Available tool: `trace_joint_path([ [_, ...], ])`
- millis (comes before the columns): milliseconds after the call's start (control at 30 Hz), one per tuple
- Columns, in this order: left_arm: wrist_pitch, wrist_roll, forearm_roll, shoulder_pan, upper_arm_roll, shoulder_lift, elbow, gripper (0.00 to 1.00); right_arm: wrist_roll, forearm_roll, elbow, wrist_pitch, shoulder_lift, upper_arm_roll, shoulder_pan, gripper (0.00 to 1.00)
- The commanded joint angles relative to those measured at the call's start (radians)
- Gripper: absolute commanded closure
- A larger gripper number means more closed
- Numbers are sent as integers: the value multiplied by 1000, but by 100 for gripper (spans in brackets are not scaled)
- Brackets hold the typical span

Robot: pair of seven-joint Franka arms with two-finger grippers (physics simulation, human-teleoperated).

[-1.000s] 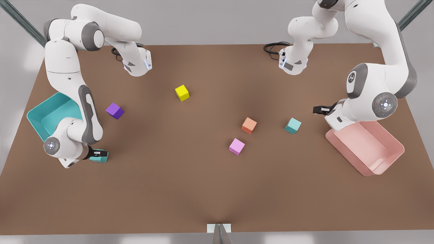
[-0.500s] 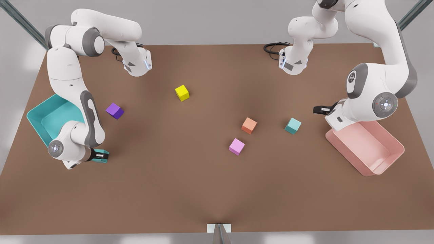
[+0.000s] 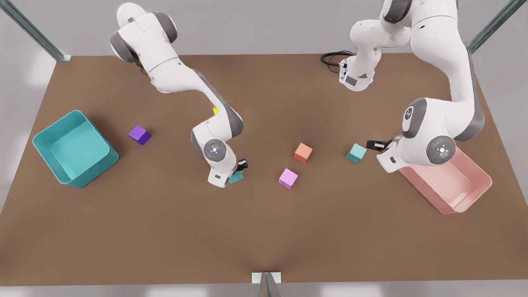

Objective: Stack the two blue cubes on top of each other

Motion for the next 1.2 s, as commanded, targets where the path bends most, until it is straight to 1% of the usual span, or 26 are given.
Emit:
trace_joint_path([
  [0, 313, 37, -8, -17, -2, -37, -179, 0, 907, -87, 54, 1, 59, -1, 61, 46],
  [33, 369, 146, -8, -20, -2, -39, -232, 0, 956, -94, 82, 12, 89, -1, 75, 46],
  [67, 501, 218, -8, -14, -2, -39, -325, 0, 981, -98, 123, 27, 129, -3, 90, 46],
  [133, 664, 297, -6, -20, -2, -37, -413, 0, 988, -107, 182, 37, 186, -7, 109, 46],
  [200, 722, 389, -5, -18, -2, -23, -456, 0, 995, -110, 232, 49, 235, -16, 125, 46],
  [267, 721, 453, 0, -17, -2, -17, -465, 0, 995, -110, 243, 66, 252, -39, 155, 46],
  [300, 726, 469, 1, -12, -2, -2, -489, 0, 995, -110, 251, 67, 260, -39, 155, 44],
  [333, 729, 472, 16, -12, -1, 0, -493, 0, 993, -110, 252, 67, 261, -39, 155, 15],
  [367, 729, 472, 32, -12, -2, 6, -500, 0, 992, -110, 252, 67, 263, -39, 155, 0],
  [433, 730, 553, 32, 0, 2, 19, -503, 0, 990, -110, 251, 64, 260, -39, 153, 0],
  [567, 784, 553, 32, 0, 2, 29, -549, 0, 992, -99, 246, 17, 215, -36, 144, 0],
  [633, 788, 551, 30, 0, 2, 36, -549, 0, 981, -98, 242, -75, 151, -30, 98, 0],
  [700, 787, 551, 30, 0, 3, 47, -555, 0, 912, -30, 275, -278, 76, -24, 23, 0],
  [733, 787, 551, 30, 0, 3, 59, -555, 0, 809, 30, 275, -385, 45, -24, -54, 0],
  [767, 788, 551, 32, 0, 3, 59, -554, 0, 670, 83, 259, -442, 25, -24, -144, 0],
  [800, 796, 551, 32, 0, 3, 61, -554, 0, 561, 83, 257, -523, 24, -24, -224, 0],
  [833, 805, 551, 32, 0, 3, 66, -554, 0, 358, 85, 245, -580, 27, -27, -325, 0],
  [900, 807, 551, 33, 1, 3, 75, -555, 0, 27, 67, 226, -603, 39, -32, -488, 0],
  [933, 808, 551, 33, 9, 3, 88, -555, 0, -143, -33, 242, -673, -5, -35, -511, 0],
  [967, 816, 551, 32, 9, 3, 96, -555, 0, -234, -96, 251, -747, -114, -35, -513, 0],
  [1000, 825, 551, 33, 9, 3, 104, -555, 0, -340, -111, 220, -796, -243, -29, -514, 0],
  [1067, 825, 551, 32, 9, 3, 105, -557, 0, -340, -111, 99, -801, -452, -10, -519, 0],
  [1100, 825, 551, 32, 9, 3, 112, -563, 0, -337, -176, 22, -753, -542, 27, -520, 0],
  [1133, 825, 551, 32, 8, 3, 116, -565, 0, -335, -186, -19, -723, -553, 54, -522, 0],
  [1167, 825, 551, 32, 8, 3, 125, -563, 0, -335, -186, -21, -721, -552, 54, -522, 0],
])
